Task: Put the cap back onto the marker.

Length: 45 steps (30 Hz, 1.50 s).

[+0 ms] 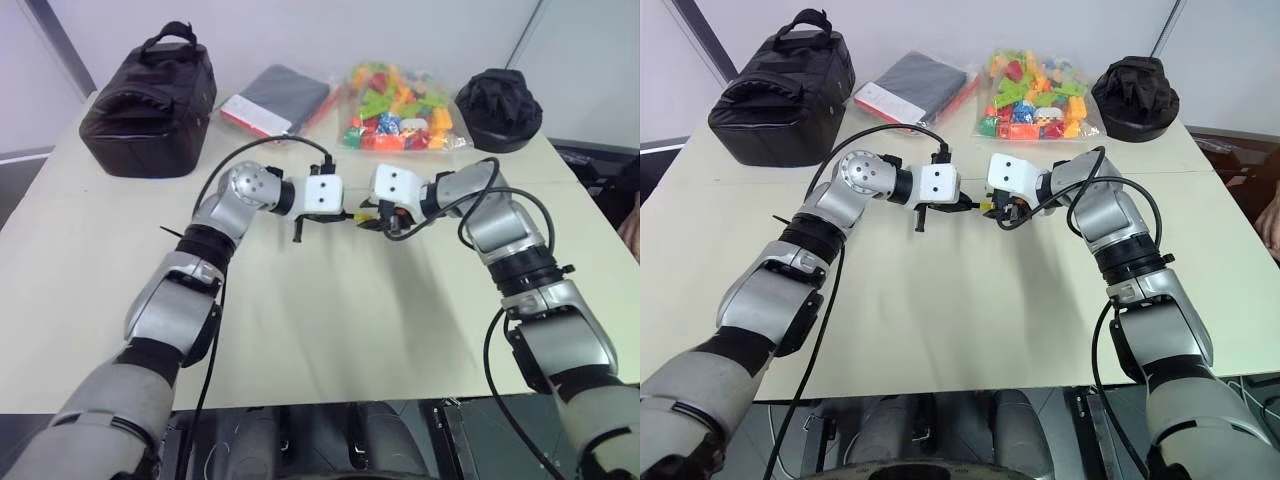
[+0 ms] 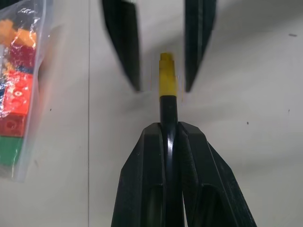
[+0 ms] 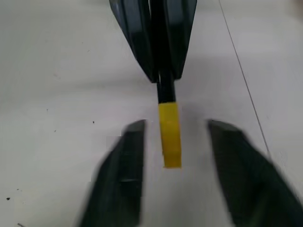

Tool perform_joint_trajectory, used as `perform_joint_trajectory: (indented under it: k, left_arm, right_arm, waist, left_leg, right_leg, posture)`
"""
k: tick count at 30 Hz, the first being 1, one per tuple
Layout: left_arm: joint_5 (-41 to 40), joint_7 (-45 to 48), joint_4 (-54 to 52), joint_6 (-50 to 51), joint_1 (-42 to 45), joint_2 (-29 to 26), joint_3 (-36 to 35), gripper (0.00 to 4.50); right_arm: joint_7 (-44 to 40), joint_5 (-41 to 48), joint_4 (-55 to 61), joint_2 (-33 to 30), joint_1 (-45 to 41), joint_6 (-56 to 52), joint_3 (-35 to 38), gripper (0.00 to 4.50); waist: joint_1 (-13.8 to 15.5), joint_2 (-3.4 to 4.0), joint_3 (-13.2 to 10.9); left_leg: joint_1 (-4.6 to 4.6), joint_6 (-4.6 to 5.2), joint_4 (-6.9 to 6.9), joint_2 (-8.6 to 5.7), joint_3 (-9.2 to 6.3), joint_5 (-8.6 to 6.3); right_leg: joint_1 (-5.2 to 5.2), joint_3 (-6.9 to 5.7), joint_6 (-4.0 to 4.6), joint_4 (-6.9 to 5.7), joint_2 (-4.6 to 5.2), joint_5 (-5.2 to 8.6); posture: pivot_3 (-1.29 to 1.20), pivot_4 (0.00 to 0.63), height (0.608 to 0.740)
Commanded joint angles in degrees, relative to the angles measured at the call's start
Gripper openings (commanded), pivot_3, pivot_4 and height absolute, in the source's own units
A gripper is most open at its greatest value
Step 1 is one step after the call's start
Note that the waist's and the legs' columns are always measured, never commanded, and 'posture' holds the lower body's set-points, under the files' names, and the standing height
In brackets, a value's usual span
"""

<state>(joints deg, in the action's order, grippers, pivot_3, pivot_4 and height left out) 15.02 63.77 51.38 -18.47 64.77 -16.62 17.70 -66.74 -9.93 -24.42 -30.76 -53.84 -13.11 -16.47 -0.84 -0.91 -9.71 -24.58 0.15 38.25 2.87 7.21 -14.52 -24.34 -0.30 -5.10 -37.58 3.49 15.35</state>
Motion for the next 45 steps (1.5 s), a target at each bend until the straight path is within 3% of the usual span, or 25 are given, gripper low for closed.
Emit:
perform_joint_trajectory:
  k: [1,2,10,12,15,21,24,29,32,38,41,45]
  left_arm:
    - [-1.0,0.2,-1.8,-0.9,0.9,-0.3,0.0,0.00]
    - [-1.1,0.3,-1.9,-0.8,0.8,-0.4,0.1,0.00]
    - [-2.8,1.0,-3.2,1.3,-0.5,-2.1,-1.6,0.00]
    - [-6.8,2.5,-7.3,6.4,-2.8,-3.2,-4.3,0.00]
    - [-15.0,1.5,-22.6,24.7,-10.8,-6.8,-11.9,0.00]
    - [-20.4,-14.7,-47.9,54.8,-24.4,-9.7,-24.6,0.00]
    - [-22.4,-21.3,-57.1,63.5,-30.3,-8.6,-29.3,0.00]
    - [-24.5,-26.5,-66.5,69.0,-39.8,-7.6,-29.7,0.00]
    - [-25.1,-29.4,-67.5,67.0,-43.4,-5.5,-29.3,1.25]
    - [-24.9,-34.6,-65.5,62.3,-44.5,-3.0,-27.6,4.39]
    - [-25.4,-35.6,-64.7,59.9,-44.0,-3.0,-27.9,4.46]
    - [-30.7,-36.4,-64.1,58.5,-40.5,-3.6,-35.0,4.46]
  right_arm:
    - [-0.1,0.7,1.3,-0.6,-1.8,0.6,0.4,4.20]
    - [-0.6,0.8,1.5,-0.8,-1.6,0.4,0.4,4.42]
    - [2.0,3.0,1.5,-5.1,-0.9,-1.7,6.0,4.42]
    - [3.8,6.0,2.4,-7.2,0.1,-4.2,10.7,4.42]
    - [6.9,14.5,8.4,-9.3,5.7,-12.8,22.5,4.42]
    - [16.7,22.4,21.9,-7.6,16.7,-24.2,34.2,4.42]
    - [21.6,24.2,26.1,-6.0,20.6,-26.5,36.5,4.42]
    - [26.9,25.8,28.9,-3.5,24.5,-27.5,36.3,4.42]
    - [28.6,26.0,28.1,-2.8,24.9,-26.3,35.2,4.50]
    - [30.0,24.7,24.2,-3.8,23.9,-22.7,33.1,4.50]
    - [30.8,24.3,22.7,-4.3,23.6,-20.8,32.7,4.50]
    - [32.2,23.0,20.2,-5.4,24.7,-17.3,32.9,4.50]
  waist:
    - [0.0,0.00,0.0]
    - [0.0,0.00,0.0]
    - [0.0,0.00,0.0]
    - [0.0,0.00,0.0]
    - [0.0,0.00,0.0]
    - [-0.2,0.00,0.0]
    - [-0.1,0.00,0.0]
    - [0.1,-0.03,0.0]
    - [0.2,-0.03,0.0]
    - [0.1,-0.03,0.0]
    - [0.1,-0.03,0.0]
    - [0.1,-0.06,0.0]
  left_leg:
    - [0.00,-0.01,0.00,0.00,0.00,0.00]
    - [0.00,-0.01,0.00,0.00,0.00,0.01]
    - [0.00,0.00,0.00,0.00,0.01,0.00]
    - [0.00,-0.02,-0.02,0.01,0.02,0.01]
    - [-0.01,-0.18,-0.05,0.06,0.02,0.10]
    - [0.04,-0.20,-0.05,0.10,-0.18,0.12]
    - [0.09,-0.03,0.00,0.07,-0.24,0.01]
    - [0.13,-0.08,0.01,0.00,-0.35,0.05]
    - [0.14,-0.09,0.01,-0.01,-0.37,0.05]
    - [0.15,-0.09,0.01,-0.05,-0.44,0.06]
    - [0.14,-0.09,-0.01,-0.05,-0.44,0.06]
    - [0.13,-0.09,0.00,-0.05,-0.46,0.06]
  right_leg:
    - [0.00,0.00,0.00,0.00,0.00,0.00]
    - [0.00,0.00,0.00,0.00,0.00,0.00]
    - [-0.01,0.01,0.00,0.00,0.01,0.00]
    - [-0.02,0.01,0.00,0.00,0.02,0.00]
    - [-0.03,0.03,0.00,0.02,0.05,0.00]
    - [-0.03,0.08,0.00,-0.09,0.03,0.00]
    - [-0.02,0.09,-0.01,-0.29,0.04,0.01]
    - [0.00,0.09,0.00,-0.39,0.04,0.01]
    - [0.02,0.09,0.01,-0.39,0.06,0.01]
    - [0.04,0.08,0.02,-0.40,0.04,0.01]
    - [0.03,0.08,0.02,-0.39,0.03,0.02]
    - [0.03,0.08,0.02,-0.39,0.03,0.02]
  posture:
    - [0.00,0.150,0.740]
    - [0.00,0.150,0.740]
    - [0.00,0.150,0.740]
    - [0.00,0.150,0.740]
    - [0.00,0.150,0.740]
    - [0.00,0.150,0.740]
    - [0.00,0.150,0.740]
    - [0.00,0.150,0.740]
    - [0.00,0.150,0.740]
    - [0.00,0.150,0.740]
    - [0.00,0.150,0.740]
    - [0.00,0.150,0.740]
